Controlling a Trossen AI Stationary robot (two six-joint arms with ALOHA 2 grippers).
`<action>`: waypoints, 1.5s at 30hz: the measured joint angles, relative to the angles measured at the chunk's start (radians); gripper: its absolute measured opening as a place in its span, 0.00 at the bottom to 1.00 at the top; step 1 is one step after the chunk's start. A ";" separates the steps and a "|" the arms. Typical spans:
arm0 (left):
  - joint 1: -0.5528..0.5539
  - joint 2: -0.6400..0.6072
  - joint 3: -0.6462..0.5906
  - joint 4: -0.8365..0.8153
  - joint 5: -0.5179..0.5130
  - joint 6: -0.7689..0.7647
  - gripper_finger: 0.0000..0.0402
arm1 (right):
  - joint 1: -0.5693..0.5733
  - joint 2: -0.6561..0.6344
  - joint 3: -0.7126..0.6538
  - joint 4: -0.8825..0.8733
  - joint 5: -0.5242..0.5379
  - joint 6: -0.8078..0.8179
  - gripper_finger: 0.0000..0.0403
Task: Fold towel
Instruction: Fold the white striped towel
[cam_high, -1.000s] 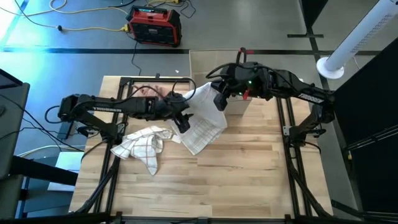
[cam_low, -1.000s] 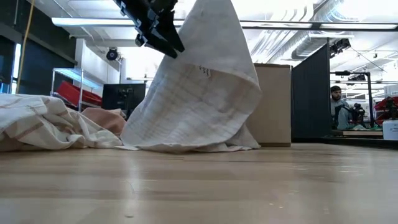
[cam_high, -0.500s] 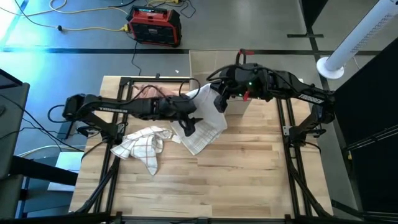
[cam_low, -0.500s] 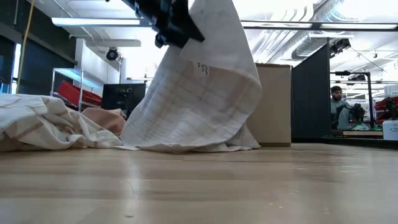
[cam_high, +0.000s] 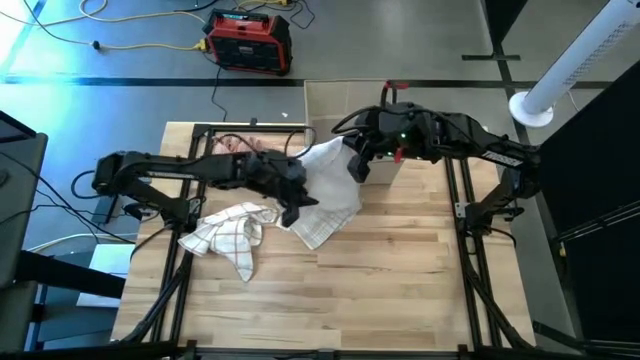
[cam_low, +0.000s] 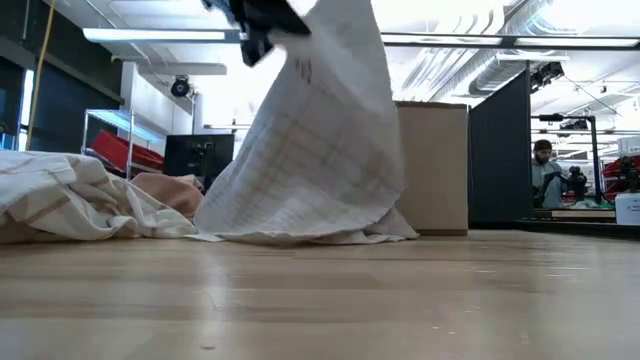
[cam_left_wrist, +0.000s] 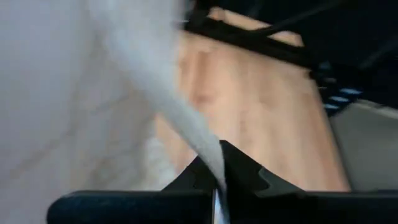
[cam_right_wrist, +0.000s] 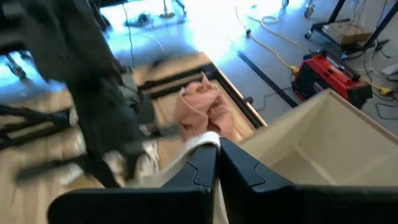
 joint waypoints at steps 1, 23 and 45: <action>-0.010 -0.026 0.024 -0.034 0.016 -0.016 0.01 | 0.000 -0.010 0.000 -0.022 0.006 0.000 0.00; -0.084 -0.322 0.447 -0.243 -0.091 0.022 0.00 | 0.184 -0.195 0.000 -0.172 -0.123 0.046 0.00; -0.009 0.077 0.370 -0.440 -0.007 0.023 0.18 | 0.176 -0.050 0.000 -0.207 -0.170 -0.067 0.00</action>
